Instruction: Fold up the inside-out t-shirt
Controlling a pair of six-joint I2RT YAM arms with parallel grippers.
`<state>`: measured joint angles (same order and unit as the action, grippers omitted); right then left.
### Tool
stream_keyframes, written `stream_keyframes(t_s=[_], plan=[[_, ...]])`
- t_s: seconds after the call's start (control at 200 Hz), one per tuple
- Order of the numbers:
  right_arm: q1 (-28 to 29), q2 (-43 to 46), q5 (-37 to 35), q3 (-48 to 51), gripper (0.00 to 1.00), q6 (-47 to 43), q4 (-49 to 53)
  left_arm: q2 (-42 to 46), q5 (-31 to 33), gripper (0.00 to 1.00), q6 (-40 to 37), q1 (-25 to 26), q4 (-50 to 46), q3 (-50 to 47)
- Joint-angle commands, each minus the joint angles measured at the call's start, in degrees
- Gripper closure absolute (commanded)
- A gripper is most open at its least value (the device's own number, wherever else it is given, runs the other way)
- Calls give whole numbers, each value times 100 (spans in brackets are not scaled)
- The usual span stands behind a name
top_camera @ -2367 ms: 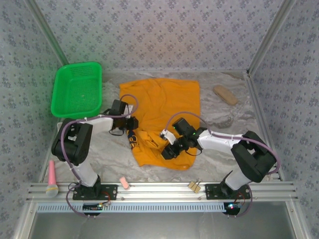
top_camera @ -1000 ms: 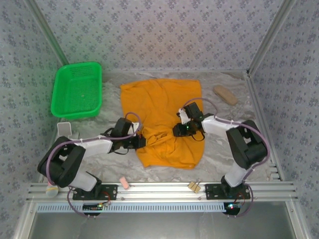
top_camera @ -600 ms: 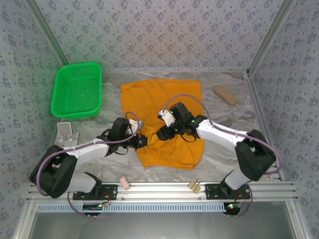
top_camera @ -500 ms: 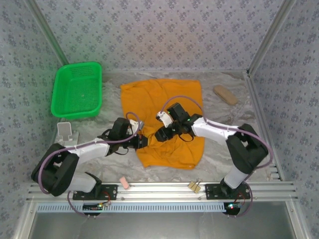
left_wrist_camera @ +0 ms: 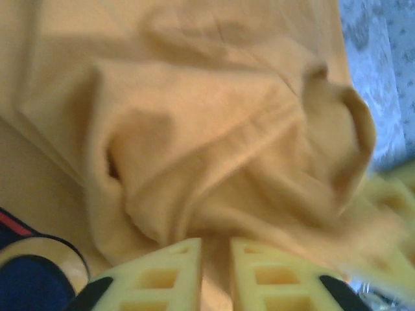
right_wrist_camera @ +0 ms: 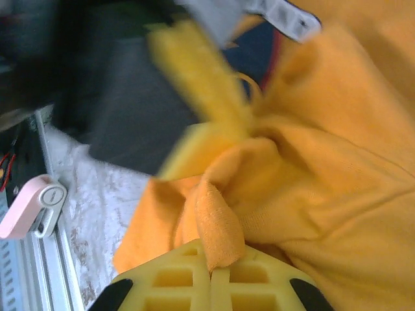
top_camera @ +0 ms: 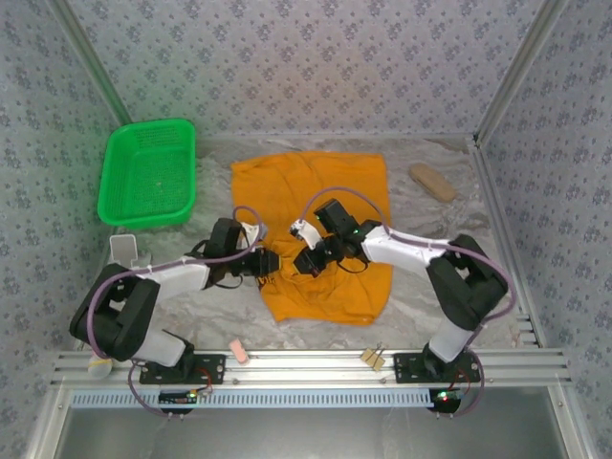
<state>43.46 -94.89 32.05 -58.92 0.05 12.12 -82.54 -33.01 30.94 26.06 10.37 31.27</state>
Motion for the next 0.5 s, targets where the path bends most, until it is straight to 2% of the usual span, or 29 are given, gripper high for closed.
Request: stream_keyframes(t_s=[0.0, 0.075, 0.115, 0.175, 0.25, 0.275, 0.355, 0.495], plan=[[723, 565, -1151, -77, 100, -769, 475, -273, 28, 75, 118, -132, -165, 340], [1567, 699, -2374, 470, 93, -708, 19, -542, -112, 74, 219, -172, -235, 552], [1824, 667, -2641, 700, 89, -559, -185, -672, -214, 74, 274, -172, -274, 656], [1953, 482, -2498, 699, 84, -342, -142, -815, -306, 74, 369, -172, -174, 700], [2085, 301, -2397, 517, 63, -359, 221, -1034, -394, 73, 387, -172, -53, 734], [2106, 283, -2391, 488, 59, -354, 288, -1111, -444, 73, 353, -172, -137, 802], [1982, 393, -2054, 459, 56, -201, 481, -1272, -657, 73, 157, -184, -637, 1093], [1230, 1124, -934, 836, 51, 145, 257, -972, -597, 71, -141, -190, -1072, 1132]])
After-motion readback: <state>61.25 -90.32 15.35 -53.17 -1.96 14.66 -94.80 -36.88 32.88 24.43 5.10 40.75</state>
